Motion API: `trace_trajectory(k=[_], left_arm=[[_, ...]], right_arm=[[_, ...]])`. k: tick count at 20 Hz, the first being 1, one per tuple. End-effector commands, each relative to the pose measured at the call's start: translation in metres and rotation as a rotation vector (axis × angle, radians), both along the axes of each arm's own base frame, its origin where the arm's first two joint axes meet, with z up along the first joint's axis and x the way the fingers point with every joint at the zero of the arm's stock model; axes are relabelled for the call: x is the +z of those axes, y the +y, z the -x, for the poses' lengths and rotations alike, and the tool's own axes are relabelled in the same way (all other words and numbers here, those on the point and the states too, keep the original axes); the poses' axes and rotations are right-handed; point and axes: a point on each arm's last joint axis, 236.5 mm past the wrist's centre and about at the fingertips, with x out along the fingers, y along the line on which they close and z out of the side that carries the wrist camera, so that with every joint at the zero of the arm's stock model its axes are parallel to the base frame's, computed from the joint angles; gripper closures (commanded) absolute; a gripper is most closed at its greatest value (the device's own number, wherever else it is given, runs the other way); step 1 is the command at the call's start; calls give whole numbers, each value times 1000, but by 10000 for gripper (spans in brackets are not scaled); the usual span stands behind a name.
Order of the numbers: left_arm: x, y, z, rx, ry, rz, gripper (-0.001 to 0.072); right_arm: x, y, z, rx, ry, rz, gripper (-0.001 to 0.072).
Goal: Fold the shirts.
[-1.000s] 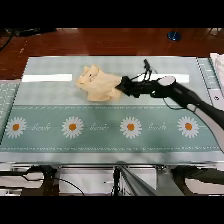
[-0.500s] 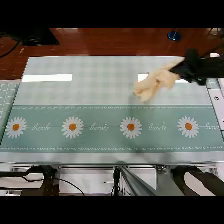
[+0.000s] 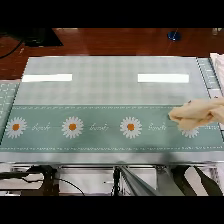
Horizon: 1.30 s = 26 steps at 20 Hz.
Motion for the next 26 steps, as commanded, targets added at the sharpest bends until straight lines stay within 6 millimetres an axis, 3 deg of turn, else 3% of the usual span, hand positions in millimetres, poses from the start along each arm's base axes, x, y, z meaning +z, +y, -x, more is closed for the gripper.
trace_trajectory(k=[1, 6, 10, 12, 17, 22, 25, 26], left_arm=[[3, -3, 3, -11, -3, 11, 131], [4, 2, -2, 1, -14, 11, 131], [4, 19, -12, 45, -32, 14, 131], [7, 30, -20, 82, -54, 21, 131], [11, 62, -32, 164, -78, 25, 131], [11, 84, -34, 212, -79, 24, 131], [12, 85, -35, 214, -79, 32, 131], [12, 85, -35, 214, -79, 32, 131]], right_arm=[[-3, -39, 43, -176, 82, 47, 697], [-9, -81, 87, -376, 173, 111, 697], [-29, -105, 145, -434, 360, 185, 697], [-49, -105, 172, -436, 458, 159, 697], [-97, -83, 233, -511, 691, 21, 697], [-118, -70, 282, -532, 904, -1, 696], [-123, -81, 306, -521, 1002, 78, 693], [-126, -89, 306, -517, 990, 109, 616]])
